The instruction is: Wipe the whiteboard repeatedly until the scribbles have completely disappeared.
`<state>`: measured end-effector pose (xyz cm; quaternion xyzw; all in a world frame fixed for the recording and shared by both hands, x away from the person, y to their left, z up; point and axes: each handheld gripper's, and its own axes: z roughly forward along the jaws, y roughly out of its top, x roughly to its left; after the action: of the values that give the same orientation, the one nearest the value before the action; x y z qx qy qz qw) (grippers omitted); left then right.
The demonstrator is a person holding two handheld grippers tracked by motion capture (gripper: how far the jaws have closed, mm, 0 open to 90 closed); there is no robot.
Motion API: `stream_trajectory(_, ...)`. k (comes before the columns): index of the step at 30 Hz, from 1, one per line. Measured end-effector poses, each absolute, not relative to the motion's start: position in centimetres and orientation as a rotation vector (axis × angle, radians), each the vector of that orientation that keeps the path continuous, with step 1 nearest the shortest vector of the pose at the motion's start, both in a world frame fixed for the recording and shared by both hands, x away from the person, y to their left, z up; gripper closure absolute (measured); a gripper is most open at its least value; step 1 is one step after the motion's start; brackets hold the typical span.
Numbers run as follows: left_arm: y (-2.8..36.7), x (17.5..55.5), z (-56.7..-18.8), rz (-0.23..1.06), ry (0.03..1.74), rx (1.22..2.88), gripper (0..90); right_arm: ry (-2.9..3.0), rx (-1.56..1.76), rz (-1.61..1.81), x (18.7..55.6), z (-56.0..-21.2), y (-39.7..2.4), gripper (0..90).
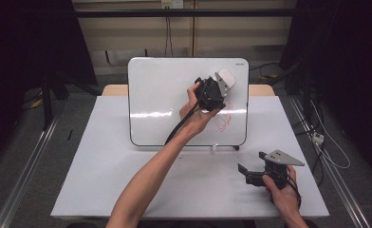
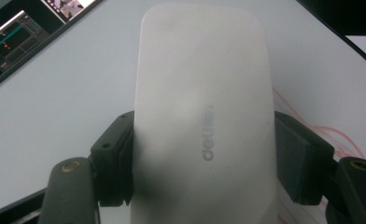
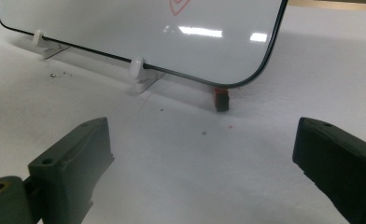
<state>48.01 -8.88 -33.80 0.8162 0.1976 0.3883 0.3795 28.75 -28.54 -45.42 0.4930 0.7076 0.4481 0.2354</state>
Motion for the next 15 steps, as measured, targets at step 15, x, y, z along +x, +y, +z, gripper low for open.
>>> stream_trajectory(15,-8.9,46.7,-35.2,0.968,0.514,2.074,30.8,1.943,1.348,1.231,28.8,-45.4,-28.4,4.1)
